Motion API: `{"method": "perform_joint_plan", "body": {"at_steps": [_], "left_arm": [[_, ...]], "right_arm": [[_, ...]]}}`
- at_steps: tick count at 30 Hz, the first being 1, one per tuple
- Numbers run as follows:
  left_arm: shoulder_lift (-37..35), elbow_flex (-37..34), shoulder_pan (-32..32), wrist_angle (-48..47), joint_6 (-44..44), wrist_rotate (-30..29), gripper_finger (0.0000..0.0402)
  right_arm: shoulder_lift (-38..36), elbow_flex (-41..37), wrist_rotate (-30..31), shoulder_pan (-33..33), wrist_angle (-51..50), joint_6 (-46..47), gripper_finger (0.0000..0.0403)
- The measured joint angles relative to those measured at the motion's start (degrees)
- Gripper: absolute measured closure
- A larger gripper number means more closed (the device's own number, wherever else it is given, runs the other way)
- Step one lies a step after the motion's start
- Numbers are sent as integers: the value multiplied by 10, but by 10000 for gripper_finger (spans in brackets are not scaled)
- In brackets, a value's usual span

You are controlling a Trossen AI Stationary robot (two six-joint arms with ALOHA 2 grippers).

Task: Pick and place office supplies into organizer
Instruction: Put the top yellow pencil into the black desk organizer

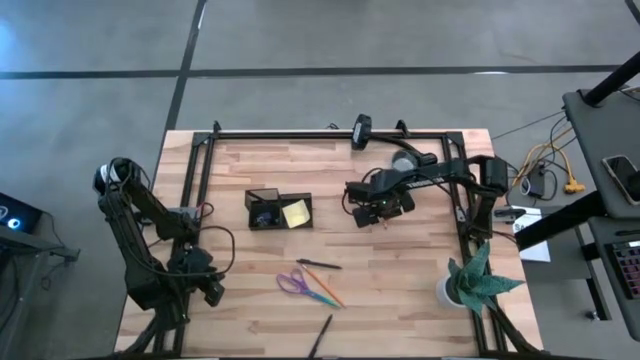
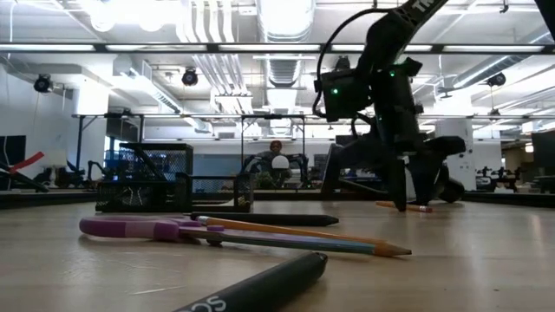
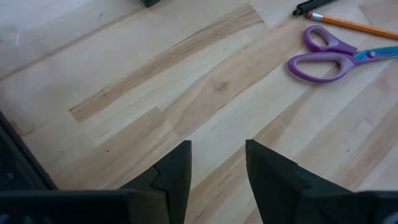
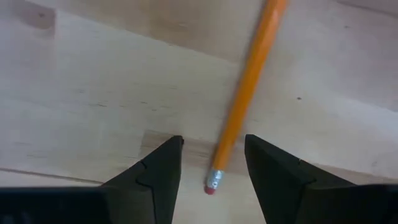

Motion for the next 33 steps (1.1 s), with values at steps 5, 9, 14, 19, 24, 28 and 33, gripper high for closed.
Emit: {"method": "perform_joint_plan", "body": {"at_steps": [5, 9, 14, 19, 24, 28, 33], "left_arm": [[0, 0, 0, 1, 0, 0, 269], [0, 0, 0, 1, 0, 0, 269], [0, 0, 0, 1, 2, 0, 269], [0, 0, 0, 1, 5, 0, 269], [0, -1, 0, 1, 5, 0, 269], [0, -6, 0, 1, 5, -1, 269], [0, -9, 0, 0, 5, -1, 269]], "right_arm": [[1, -22, -6, 0, 33, 0, 261], [0, -36, -2, 0, 45, -13, 311], [0, -41, 22, 1, 46, -36, 378], [0, -41, 26, 2, 47, -65, 388], [3, -6, 41, 29, 26, -95, 390], [9, 58, 51, 69, 50, -114, 391], [15, 173, 142, 125, -30, -159, 392]]}}
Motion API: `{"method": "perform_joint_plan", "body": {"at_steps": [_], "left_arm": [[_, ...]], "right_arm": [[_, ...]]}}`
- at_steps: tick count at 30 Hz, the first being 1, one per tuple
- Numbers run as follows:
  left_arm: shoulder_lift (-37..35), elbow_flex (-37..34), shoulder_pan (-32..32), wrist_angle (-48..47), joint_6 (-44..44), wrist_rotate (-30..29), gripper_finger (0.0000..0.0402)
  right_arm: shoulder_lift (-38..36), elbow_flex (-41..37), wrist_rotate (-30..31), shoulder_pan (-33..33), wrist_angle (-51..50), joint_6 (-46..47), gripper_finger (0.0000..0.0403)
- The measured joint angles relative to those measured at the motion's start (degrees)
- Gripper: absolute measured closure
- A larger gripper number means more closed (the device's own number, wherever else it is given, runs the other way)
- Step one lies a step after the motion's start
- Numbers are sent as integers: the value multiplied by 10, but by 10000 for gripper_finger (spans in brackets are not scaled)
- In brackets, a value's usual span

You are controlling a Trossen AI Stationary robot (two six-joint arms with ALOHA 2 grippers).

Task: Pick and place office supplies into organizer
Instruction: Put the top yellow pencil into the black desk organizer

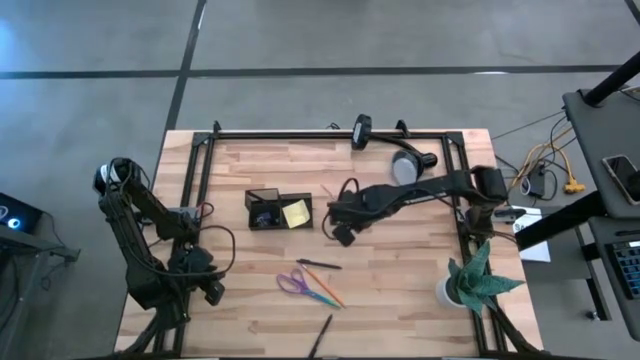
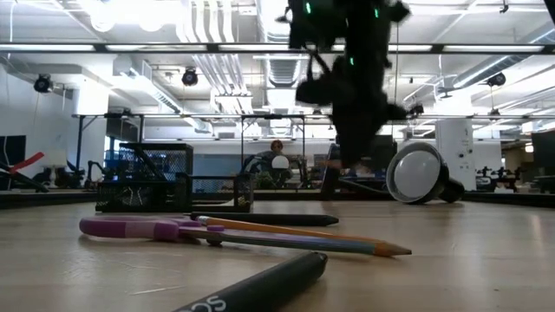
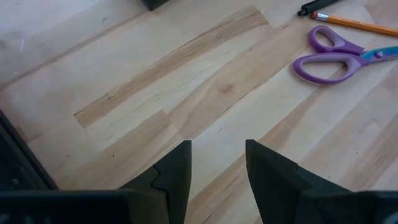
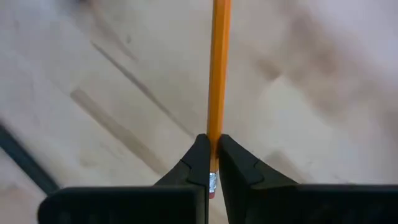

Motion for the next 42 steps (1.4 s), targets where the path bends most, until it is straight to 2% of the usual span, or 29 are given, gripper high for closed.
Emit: {"method": "perform_joint_plan", "body": {"at_steps": [4, 9, 13, 15, 20, 22, 24, 25, 27, 28, 29, 32, 34, 37, 42], "left_arm": [[0, 0, 0, 0, -1, -1, 269], [0, 0, 0, 0, -2, -1, 269], [0, 0, 0, 1, -4, -1, 269], [0, 5, 0, 4, -6, 0, 269], [-5, 25, 0, 5, -12, -36, 269], [-5, 28, 0, 5, -10, -45, 269], [-5, 28, 0, 4, -10, -45, 269], [-5, 28, 0, 6, -10, -45, 269], [-5, 28, -1, 5, -10, -45, 269], [-5, 28, -1, 5, -9, -45, 269], [-5, 28, -1, 5, -7, -45, 269], [-5, 28, -1, 5, -5, -45, 269], [-5, 27, -1, 5, -5, -45, 269], [-5, 27, -1, 6, -5, -44, 269], [-5, 27, -1, 6, -5, -44, 269]], "right_arm": [[35, 112, 105, 15, -149, -58, 392], [129, 258, 203, 14, -339, -209, 392], [191, 352, 251, 13, -347, -345, 395], [220, 410, 309, 14, -345, -384, 395], [259, 518, 354, 12, -345, -476, 396], [262, 543, 342, 10, -348, -472, 396], [262, 545, 312, 3, -347, -412, 396], [261, 542, 273, -3, -349, -360, 396], [261, 536, 132, -24, -344, -257, 395], [261, 528, 65, -34, -336, -227, 395], [261, 518, 27, -41, -316, -215, 394], [262, 481, 7, -49, -263, -232, 380], [262, 456, -38, -59, -241, -235, 361], [262, 416, -91, -81, -223, -234, 320], [262, 363, -124, -93, -200, -256, 243]]}}
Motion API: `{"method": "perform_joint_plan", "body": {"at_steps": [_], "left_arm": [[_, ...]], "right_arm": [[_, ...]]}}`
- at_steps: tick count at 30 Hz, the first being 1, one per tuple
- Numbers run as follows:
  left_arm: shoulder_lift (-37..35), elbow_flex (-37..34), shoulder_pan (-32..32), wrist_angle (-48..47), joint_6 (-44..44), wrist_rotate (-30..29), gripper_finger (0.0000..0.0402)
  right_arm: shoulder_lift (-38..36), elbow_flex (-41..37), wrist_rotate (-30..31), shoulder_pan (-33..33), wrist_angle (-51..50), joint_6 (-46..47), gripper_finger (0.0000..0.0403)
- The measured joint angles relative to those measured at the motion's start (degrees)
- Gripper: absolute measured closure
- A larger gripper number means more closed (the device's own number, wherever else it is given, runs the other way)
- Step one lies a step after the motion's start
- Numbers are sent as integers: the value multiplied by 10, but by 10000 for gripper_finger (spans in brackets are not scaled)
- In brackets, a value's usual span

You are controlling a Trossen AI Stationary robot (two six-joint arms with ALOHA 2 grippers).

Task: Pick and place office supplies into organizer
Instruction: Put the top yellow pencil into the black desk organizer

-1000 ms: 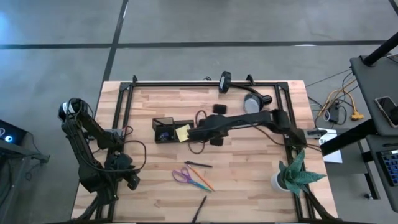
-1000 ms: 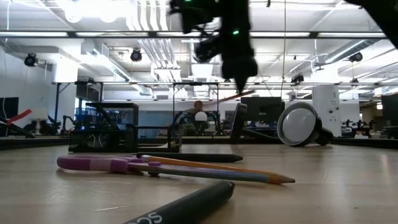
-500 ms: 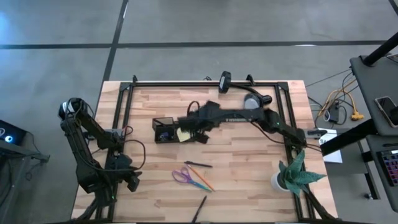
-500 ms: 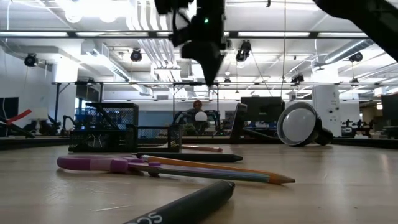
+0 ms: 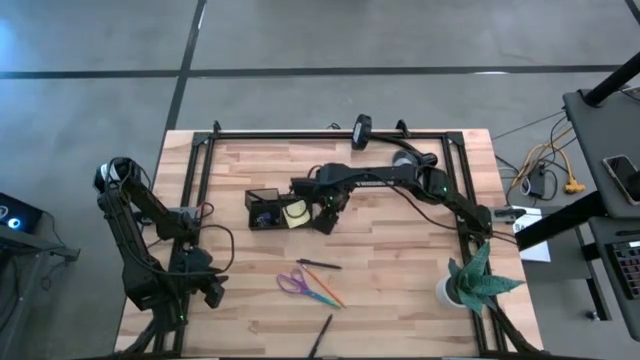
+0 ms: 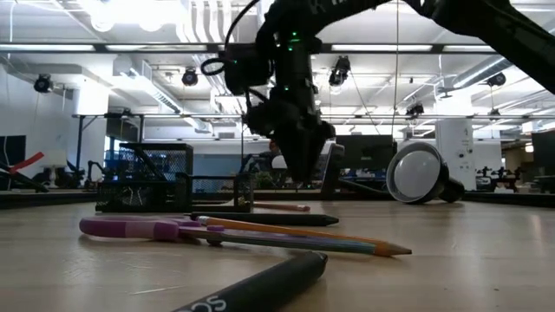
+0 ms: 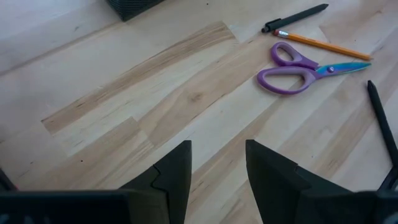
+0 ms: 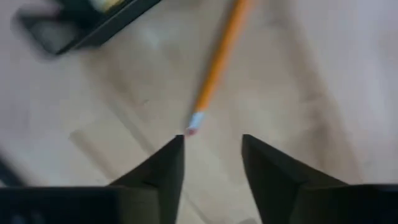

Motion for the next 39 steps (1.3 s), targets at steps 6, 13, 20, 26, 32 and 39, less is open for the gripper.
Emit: {"method": "perform_joint_plan", "body": {"at_steps": [6, 13, 20, 26, 32, 39], "left_arm": [[0, -2, 0, 0, 0, 1, 269], [0, -3, 0, 0, 0, 13, 269], [0, -4, 0, -1, 1, 14, 269], [0, -4, 0, -2, 1, 14, 269], [0, -4, 0, -2, 1, 14, 269], [0, -4, 0, -7, 1, 14, 269]], "right_arm": [[0, -42, -31, -1, 64, -24, 195], [-1, -88, -4, -1, 126, -6, 204], [-8, -140, 3, -1, 165, -3, 281], [-8, -149, 33, -1, 166, -10, 380], [-7, -142, 24, -1, 158, -34, 390], [-11, -109, 25, 0, 120, -30, 393]]}}
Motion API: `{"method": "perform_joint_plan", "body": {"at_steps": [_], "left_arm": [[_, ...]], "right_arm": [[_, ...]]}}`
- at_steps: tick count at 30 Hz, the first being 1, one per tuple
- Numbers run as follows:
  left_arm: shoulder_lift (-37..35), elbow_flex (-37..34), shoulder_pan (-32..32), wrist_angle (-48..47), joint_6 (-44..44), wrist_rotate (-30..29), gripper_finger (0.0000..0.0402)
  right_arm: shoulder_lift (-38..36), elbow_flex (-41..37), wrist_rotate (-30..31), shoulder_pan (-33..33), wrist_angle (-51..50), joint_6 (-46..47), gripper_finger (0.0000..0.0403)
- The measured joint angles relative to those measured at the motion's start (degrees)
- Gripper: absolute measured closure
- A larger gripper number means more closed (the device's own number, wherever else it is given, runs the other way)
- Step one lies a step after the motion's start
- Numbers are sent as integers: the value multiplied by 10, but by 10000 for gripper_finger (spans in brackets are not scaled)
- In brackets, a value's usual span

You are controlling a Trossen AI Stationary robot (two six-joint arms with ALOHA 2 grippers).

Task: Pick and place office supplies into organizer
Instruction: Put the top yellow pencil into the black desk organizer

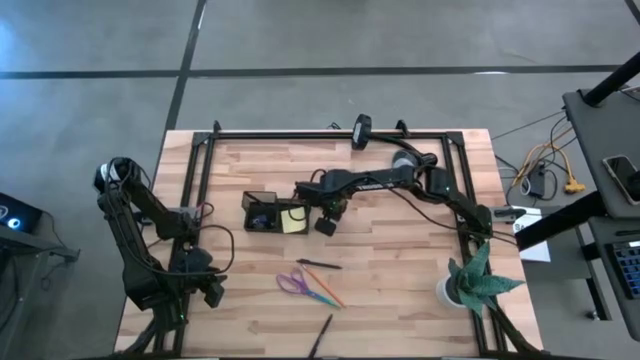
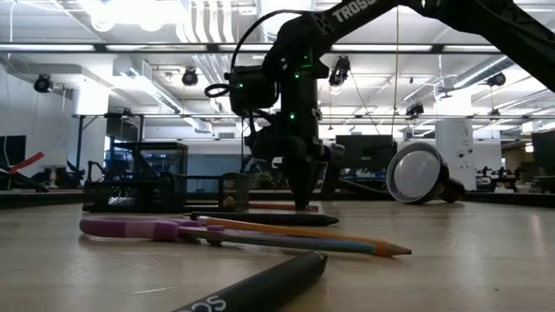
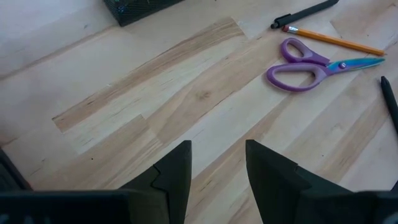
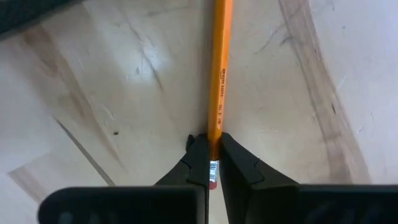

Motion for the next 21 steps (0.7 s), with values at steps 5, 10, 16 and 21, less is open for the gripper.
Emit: {"method": "perform_joint_plan", "body": {"at_steps": [5, 10, 16, 21], "left_arm": [[0, -1, 0, -1, 0, 0, 269], [0, -1, 0, -1, 0, 0, 269], [0, -2, 0, -1, 0, 0, 269], [0, -2, 0, -5, 0, -1, 269]], "right_arm": [[-9, 47, 35, 2, -48, -5, 394], [-10, 92, 65, 0, -87, -17, 394], [-13, 163, 171, 12, -152, -38, 394], [-14, 238, 316, 33, -223, -92, 394]]}}
